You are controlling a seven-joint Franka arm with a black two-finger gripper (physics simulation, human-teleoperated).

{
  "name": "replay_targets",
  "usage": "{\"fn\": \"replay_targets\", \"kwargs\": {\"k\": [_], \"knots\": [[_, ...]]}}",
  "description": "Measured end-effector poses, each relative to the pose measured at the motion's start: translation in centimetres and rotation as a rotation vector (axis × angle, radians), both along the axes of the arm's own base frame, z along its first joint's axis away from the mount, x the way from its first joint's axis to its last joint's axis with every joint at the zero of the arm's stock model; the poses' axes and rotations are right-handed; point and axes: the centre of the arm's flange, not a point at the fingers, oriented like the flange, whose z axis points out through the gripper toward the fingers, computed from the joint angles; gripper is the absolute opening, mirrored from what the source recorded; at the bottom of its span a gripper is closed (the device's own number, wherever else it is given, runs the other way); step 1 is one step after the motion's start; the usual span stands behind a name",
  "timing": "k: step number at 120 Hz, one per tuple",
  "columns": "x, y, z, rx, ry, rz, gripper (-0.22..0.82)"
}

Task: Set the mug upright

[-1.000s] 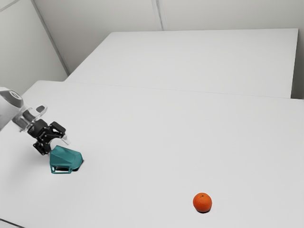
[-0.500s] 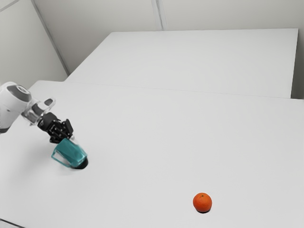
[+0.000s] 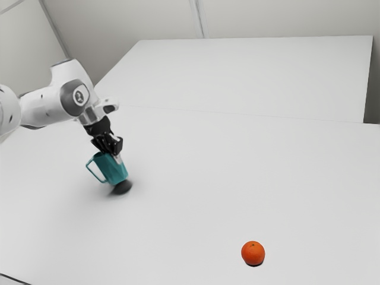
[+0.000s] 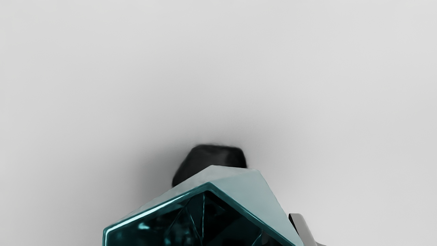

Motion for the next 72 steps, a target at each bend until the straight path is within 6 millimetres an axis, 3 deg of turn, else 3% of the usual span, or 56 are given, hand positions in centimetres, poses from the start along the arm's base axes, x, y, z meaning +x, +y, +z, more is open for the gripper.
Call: {"fn": "replay_targets", "kwargs": {"k": [20,43,72], "knots": [[1.2,-3.1,0.8,0.165,-0.094,-0.062,-0.18],[1.4,-7.2,-0.4,0.205,-0.126,-0.051,-0.18],[1.6,-7.5,-4.3,0.206,-0.078,0.054,-0.18]]}}
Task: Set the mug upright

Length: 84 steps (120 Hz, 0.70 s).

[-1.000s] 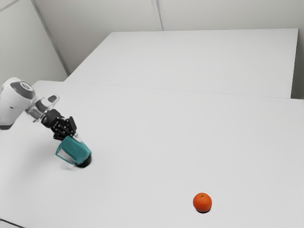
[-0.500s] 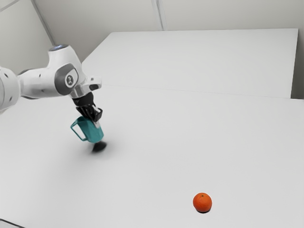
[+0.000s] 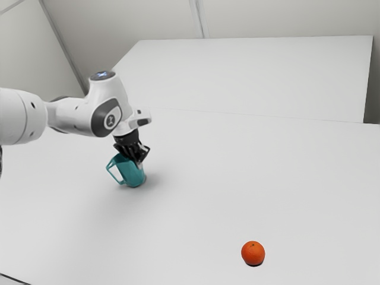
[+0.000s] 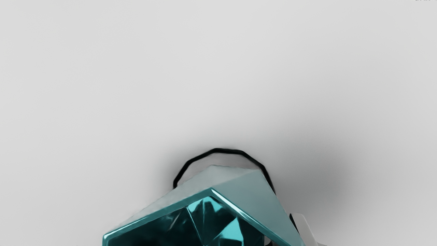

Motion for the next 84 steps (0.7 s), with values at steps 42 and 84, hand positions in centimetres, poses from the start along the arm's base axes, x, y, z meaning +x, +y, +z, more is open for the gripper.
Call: {"fn": "replay_targets", "kwargs": {"k": [42,84], "knots": [[0.2,-0.1,2.6,0.002,-0.049,0.092,0.34],[0.0,-0.2,9.9,0.012,-0.154,0.138,0.55]]}}
